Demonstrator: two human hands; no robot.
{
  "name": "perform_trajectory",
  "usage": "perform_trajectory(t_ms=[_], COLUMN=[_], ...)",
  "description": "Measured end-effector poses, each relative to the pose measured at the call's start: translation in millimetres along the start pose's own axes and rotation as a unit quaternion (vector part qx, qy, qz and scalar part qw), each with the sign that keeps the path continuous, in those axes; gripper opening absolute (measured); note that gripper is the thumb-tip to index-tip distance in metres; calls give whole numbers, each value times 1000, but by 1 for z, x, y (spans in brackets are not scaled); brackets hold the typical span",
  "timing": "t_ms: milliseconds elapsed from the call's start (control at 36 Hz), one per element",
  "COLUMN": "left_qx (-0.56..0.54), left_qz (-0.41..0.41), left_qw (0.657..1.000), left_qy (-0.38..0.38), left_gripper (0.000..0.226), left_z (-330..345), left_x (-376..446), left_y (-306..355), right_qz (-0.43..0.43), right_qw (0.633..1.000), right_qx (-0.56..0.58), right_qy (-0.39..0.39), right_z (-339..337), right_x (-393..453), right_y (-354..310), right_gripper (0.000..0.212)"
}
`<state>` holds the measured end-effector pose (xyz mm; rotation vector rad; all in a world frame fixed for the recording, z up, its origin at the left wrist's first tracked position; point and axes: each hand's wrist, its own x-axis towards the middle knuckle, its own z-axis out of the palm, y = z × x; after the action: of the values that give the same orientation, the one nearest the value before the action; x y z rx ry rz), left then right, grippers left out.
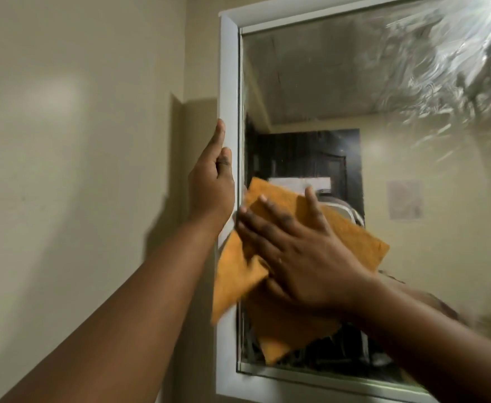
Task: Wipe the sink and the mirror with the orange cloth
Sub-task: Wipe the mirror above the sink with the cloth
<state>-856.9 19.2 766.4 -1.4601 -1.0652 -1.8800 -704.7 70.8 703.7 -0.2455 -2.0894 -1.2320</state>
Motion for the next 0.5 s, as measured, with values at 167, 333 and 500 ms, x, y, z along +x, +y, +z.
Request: perform_trajectory(t_ms=[167,333,500], left_qx=[16,40,54], left_qz=[-11,-17,-10], left_qw=[1000,999,998], left_qy=[5,10,-5], left_gripper=[42,42,43], left_z=[2,2,-2], left_x=[-6,-9,-12], left_y=[6,6,7], right_qz=[-68,-74,31], right_qw=[996,996,998], right_qx=[5,3,-4], right_qy=[-52,-40,51], right_z=[16,17,4], right_x=[-57,-59,-24], right_y=[-33,-23,10], right_gripper=[56,59,58])
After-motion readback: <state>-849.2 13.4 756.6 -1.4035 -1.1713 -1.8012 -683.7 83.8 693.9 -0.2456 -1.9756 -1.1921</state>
